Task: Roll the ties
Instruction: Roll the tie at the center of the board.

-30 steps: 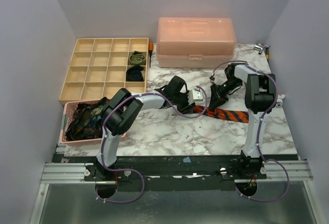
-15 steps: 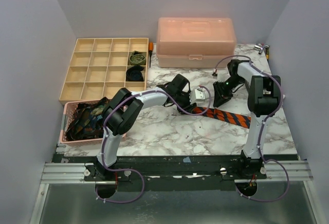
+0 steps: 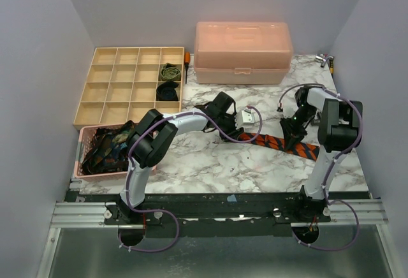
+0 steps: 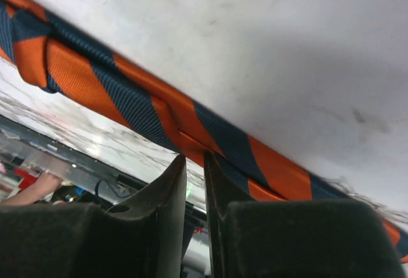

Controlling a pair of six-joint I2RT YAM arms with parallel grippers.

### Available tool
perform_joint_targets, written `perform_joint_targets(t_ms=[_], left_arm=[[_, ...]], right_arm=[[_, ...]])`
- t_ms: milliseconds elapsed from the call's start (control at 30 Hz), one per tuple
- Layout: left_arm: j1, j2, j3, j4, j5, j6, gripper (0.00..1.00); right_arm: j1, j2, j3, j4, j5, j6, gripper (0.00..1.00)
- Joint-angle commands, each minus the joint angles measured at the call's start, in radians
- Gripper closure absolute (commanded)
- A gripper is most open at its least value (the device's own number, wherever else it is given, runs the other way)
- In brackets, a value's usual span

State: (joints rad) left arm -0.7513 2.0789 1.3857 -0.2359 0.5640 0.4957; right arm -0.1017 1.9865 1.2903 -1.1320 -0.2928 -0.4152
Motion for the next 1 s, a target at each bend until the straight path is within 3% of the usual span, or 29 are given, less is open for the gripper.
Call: perform_joint_targets(t_ms=[0, 133, 300, 400, 500, 633, 767, 967], left_arm=[[0.006, 0.083, -0.067, -0.247, -0.115, -0.016, 1.0], [0.001, 0.086, -0.062, -0.252, -0.119, -0.018, 1.0], [0.001, 0.096, -0.053, -0.26, -0.118, -0.016, 1.0], [0.0, 0.096, -0.052, -0.261, -0.113, -0.014, 1.0], [0.001, 0.096, -0.054, -0.259, -0.113, -0.011, 1.0], [0.0, 0.096, -0.056, -0.264, -0.108, -0.005, 1.0], [0.0, 0.098, -0.055, -0.266, -0.107, -0.005, 1.0], [0.0, 0.1, -0.054, -0.27, -0.108, -0.006, 1.0]], right_arm=[[-0.03, 0.144, 0.15, 0.101, 0.139, -0.024, 0.78], [-0.031, 0.198, 0.251, 0.065, 0.14, -0.053, 0.77], [-0.032, 0.156, 0.225, 0.048, 0.146, -0.079, 0.75], [-0.03, 0.096, 0.254, -0.013, -0.017, -0.076, 0.67], [-0.024, 0.071, 0.319, -0.104, -0.295, -0.037, 0.55], [0.029, 0.092, 0.296, -0.057, -0.632, 0.083, 0.51], [0.101, 0.139, 0.244, 0.081, -0.787, 0.243, 0.55], [0.238, 0.142, 0.189, 0.234, -0.834, 0.353, 0.55]])
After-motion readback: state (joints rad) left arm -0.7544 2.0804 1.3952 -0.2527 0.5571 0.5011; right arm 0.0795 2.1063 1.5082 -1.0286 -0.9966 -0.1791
